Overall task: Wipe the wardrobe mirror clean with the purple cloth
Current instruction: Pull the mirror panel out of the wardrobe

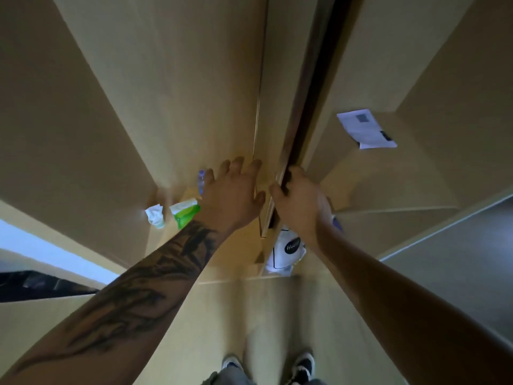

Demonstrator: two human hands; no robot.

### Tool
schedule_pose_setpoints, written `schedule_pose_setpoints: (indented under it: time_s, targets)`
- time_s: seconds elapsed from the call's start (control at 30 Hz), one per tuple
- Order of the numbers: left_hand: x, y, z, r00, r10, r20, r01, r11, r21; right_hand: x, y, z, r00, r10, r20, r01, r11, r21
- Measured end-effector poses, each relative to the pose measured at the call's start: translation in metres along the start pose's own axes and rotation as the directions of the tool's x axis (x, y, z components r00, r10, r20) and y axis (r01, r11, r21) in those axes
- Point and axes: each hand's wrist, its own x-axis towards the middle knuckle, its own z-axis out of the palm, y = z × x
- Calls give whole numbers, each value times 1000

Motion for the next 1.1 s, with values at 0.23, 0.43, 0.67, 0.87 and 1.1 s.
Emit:
schedule_pose_setpoints:
  time_s: [0.23,0.43,0.67,0.87,1.1]
  targets:
    - [6,6,-31,999,3,-34,-2,1000,23,13,-39,-23,971,-64,-232,88,992,93]
    - [-15,18,-39,1000,0,-8,0,1000,-6,10,-47,-24,970,-28,-241,48,996,78]
    - [-41,9,-53,1000,0,8,-1,999,36,-17,-39,-27,965,-43,-258,55,998,38]
    - [-57,2,-61,1000,-18,-20,18,999,35,-43,-35,-25,958,-58,-282,64,998,15]
    - [-73,13,-58,1000,13,-3,-13,996,84,-74,-26,-30,960,-58,-274,66,998,23]
